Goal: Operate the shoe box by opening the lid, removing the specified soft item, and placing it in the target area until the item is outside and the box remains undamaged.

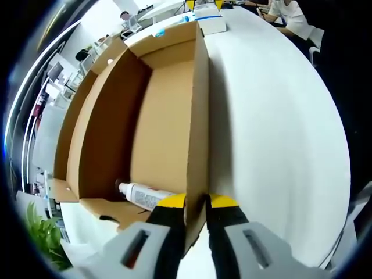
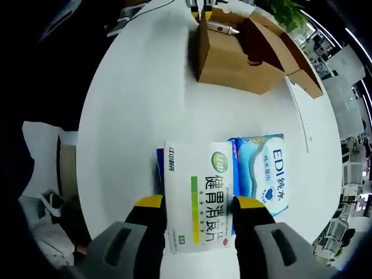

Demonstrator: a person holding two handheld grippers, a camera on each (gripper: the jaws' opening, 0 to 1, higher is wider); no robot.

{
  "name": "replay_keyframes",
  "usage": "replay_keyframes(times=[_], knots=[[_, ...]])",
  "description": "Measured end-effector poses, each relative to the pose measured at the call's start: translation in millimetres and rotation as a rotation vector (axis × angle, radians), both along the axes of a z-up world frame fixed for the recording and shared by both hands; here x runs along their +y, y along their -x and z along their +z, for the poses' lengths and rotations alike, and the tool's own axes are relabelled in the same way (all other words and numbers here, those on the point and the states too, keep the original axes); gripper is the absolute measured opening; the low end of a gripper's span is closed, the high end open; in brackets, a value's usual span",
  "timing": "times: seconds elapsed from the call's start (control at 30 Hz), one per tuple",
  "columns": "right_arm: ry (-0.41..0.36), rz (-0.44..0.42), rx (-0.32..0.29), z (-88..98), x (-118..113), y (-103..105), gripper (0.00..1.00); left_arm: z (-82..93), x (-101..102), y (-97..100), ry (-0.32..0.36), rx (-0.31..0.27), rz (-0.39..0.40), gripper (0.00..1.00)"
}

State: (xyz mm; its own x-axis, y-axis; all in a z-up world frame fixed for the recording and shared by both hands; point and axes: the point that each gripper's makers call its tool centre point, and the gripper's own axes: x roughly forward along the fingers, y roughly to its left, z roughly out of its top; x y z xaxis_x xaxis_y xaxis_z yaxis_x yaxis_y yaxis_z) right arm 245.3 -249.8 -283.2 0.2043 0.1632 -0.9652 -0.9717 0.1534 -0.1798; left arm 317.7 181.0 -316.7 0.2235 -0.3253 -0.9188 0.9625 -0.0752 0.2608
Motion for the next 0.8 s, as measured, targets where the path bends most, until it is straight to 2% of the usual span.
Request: replay_keyframes(times=[0.13, 0.63, 0.8], knots=[[-0.010, 0.089, -0.005, -0.1, 2.6, 2.4, 0.46, 0.0, 0.0, 0.1, 0.000, -0.004, -0.002, 0.12], [-0.030, 0.086, -0.020, -0.7, 3.2, 1.8, 0.46, 0.1, 0.3, 0.4, -0.003, 0.004, 0.001, 0.12], [-0.031, 0.102, -0.050, 6.7, 3.6, 0.5, 0.47, 0.3, 0.5, 0.5, -0.003, 0.009, -0.002, 0.11]])
